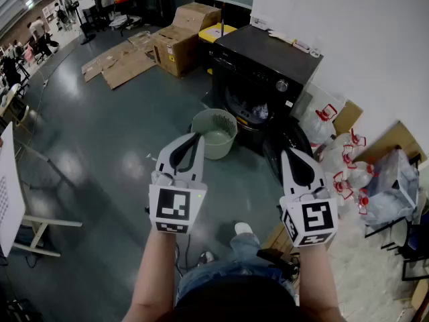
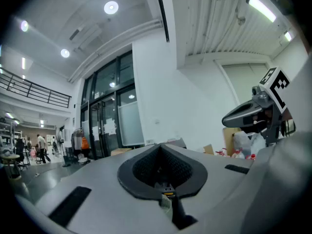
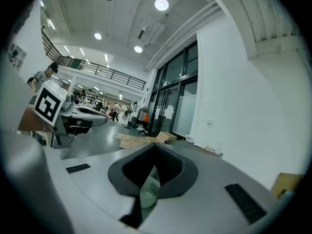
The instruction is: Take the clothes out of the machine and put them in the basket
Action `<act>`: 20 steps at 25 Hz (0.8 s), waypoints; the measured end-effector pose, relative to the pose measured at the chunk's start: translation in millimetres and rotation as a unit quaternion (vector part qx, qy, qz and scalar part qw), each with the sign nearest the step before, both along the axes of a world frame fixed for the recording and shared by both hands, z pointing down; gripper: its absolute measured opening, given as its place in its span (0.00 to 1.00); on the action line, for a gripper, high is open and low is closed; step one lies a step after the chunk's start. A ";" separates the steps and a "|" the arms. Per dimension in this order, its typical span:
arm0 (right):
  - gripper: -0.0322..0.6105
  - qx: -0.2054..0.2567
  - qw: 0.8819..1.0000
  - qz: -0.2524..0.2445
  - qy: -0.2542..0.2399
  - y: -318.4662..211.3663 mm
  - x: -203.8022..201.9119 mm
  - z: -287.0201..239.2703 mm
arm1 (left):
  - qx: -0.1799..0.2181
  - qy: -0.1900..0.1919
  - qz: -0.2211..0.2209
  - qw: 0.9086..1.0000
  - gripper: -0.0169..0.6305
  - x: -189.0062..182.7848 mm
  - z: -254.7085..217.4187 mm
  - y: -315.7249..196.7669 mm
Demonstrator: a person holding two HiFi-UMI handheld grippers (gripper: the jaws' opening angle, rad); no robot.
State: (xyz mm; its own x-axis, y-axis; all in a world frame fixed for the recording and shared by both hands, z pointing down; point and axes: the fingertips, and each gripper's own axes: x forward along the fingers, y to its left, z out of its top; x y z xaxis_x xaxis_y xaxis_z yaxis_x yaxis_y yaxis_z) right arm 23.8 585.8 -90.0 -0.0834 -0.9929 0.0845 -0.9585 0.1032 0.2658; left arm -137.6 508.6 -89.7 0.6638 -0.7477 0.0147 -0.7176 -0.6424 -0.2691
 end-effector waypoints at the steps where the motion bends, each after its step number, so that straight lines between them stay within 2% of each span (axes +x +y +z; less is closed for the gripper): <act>1: 0.05 0.002 1.000 0.001 0.000 0.1 0.3 -1.9 | 0.001 0.000 -0.002 1.000 0.03 -1.6 -1.8 -0.6; 8: 0.05 0.003 1.000 0.004 -0.005 7.1 3.6 -4.4 | -0.003 0.018 -0.025 1.000 0.03 -18.1 -6.5 -4.4; 12: 0.05 -0.015 0.999 -0.009 -0.031 3.1 7.0 5.8 | -0.014 0.037 -0.052 0.998 0.03 -30.8 -0.7 -11.8; 13: 0.20 -0.026 0.999 -0.017 -0.043 -0.9 8.1 11.5 | -0.021 0.041 -0.056 0.997 0.03 -31.9 2.3 -15.4; 14: 0.44 -0.033 0.997 -0.026 -0.057 -6.0 9.7 15.7 | -0.033 0.044 -0.058 0.997 0.05 -31.1 5.8 -19.8; 15: 0.61 -0.031 0.997 -0.029 -0.070 -11.7 13.0 17.2 | -0.048 0.046 -0.057 0.996 0.20 -28.2 9.6 -24.7; 16: 0.76 -0.021 0.996 -0.026 -0.080 -17.4 18.5 16.5 | -0.064 0.049 -0.054 0.995 0.53 -23.9 13.3 -29.5; 17: 0.86 -0.010 0.996 -0.017 -0.085 -22.9 25.6 15.1 | -0.074 0.053 -0.052 0.994 0.82 -19.6 15.6 -34.0; 18: 0.91 -0.002 0.996 -0.009 -0.087 -28.2 32.8 14.3 | -0.075 0.057 -0.054 0.994 0.85 -16.1 16.0 -38.3; 20: 0.94 0.004 0.997 -0.007 -0.082 -39.7 44.9 14.3 | -0.068 0.060 -0.062 0.994 0.87 -8.3 15.6 -47.8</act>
